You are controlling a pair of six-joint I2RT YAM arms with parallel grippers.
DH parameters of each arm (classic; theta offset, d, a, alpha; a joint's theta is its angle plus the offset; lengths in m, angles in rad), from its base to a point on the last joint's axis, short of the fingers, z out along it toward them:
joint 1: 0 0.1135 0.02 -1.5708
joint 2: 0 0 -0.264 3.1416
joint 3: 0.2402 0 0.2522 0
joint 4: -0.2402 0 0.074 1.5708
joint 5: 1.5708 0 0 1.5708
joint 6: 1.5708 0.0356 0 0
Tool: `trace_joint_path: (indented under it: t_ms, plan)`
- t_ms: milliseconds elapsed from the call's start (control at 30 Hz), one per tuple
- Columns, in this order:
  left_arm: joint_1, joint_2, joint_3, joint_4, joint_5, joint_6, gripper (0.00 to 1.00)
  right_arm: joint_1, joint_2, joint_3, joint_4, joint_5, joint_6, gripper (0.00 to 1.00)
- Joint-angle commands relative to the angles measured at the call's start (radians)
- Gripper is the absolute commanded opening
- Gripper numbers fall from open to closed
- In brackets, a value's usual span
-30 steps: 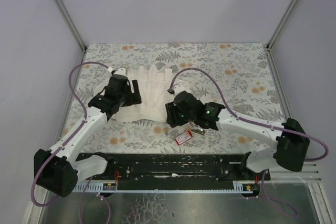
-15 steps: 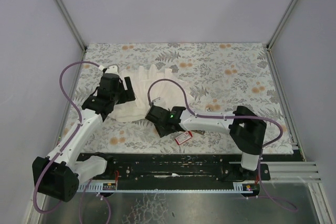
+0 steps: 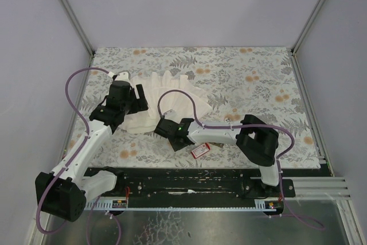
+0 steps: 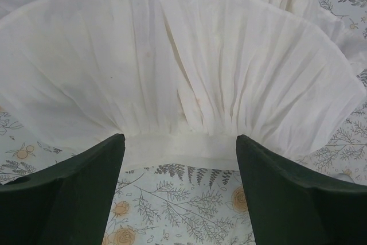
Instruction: Load the staples into the stapler
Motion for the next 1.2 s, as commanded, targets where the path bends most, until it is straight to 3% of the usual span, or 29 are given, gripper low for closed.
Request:
trace_joint_path:
  t_ms: [0, 733, 833, 1167]
  plan:
    - [0.008, -0.017, -0.01, 0.058, 0.01, 0.016, 0.77, 0.007, 0.016, 0.046, -0.011, 0.051, 0.009, 0.39]
    - [0.009, -0.02, -0.011, 0.057, 0.01, 0.021, 0.76, 0.007, 0.072, 0.009, -0.002, 0.02, 0.034, 0.29]
    - [0.009, -0.022, -0.013, 0.055, 0.006, 0.022, 0.76, 0.005, 0.072, -0.001, 0.004, 0.01, 0.037, 0.23]
    - [0.008, -0.021, -0.025, 0.067, 0.069, 0.018, 0.74, -0.039, -0.076, -0.072, 0.066, -0.009, -0.011, 0.19]
